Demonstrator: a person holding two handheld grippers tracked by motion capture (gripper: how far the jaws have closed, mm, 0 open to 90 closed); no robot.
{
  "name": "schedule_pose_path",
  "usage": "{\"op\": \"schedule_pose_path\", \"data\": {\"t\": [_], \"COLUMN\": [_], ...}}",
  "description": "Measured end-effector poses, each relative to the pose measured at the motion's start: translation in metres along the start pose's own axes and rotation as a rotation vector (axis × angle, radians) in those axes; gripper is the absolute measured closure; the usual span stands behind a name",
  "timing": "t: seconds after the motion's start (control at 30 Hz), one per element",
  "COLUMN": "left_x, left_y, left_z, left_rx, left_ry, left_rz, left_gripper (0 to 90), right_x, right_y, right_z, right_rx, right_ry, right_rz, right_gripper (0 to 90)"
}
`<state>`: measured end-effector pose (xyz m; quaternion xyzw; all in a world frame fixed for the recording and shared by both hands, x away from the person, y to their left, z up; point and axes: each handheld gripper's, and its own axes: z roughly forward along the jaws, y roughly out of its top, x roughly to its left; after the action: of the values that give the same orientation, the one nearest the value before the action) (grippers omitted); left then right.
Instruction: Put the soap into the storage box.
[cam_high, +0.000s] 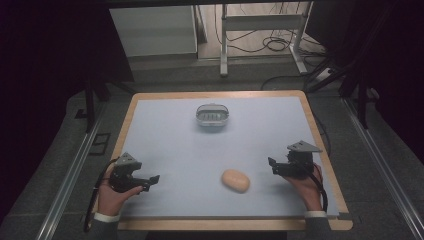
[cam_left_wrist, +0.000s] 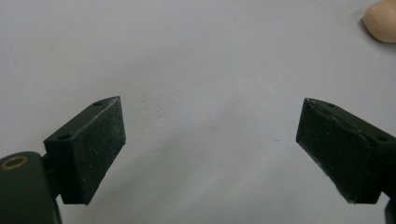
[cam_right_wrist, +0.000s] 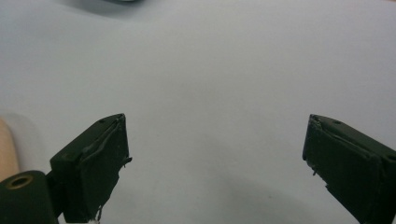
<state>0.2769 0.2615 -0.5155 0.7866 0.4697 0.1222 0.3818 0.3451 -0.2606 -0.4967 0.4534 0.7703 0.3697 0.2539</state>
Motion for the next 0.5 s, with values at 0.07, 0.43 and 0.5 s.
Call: {"op": "schedule_pose_path", "data": {"t": [0.07, 0.43, 0.5], "left_x": [-0.001, -0.003, -0.002], "left_y": [0.001, 0.000, 0.001], "left_z": [0.000, -0.003, -0.004], "left_rx": [0.002, -0.007, -0.014], "left_ry": [-0.001, -0.009, -0.007], "left_rz": [0.006, 0.015, 0.014], "left_gripper": [8.3, 8.2, 8.2], "right_x": [0.000, -0.002, -0.002], "right_y": [-0.001, -0.001, -0.001], "right_z": [0.000, -0.010, -0.009], "right_rx": [0.008, 0.003, 0.009], "right_ry": [-0.008, -0.004, -0.002], "right_rz": [-0.013, 0.007, 0.012], "right_gripper": [7.0, 8.8, 9.5]}}
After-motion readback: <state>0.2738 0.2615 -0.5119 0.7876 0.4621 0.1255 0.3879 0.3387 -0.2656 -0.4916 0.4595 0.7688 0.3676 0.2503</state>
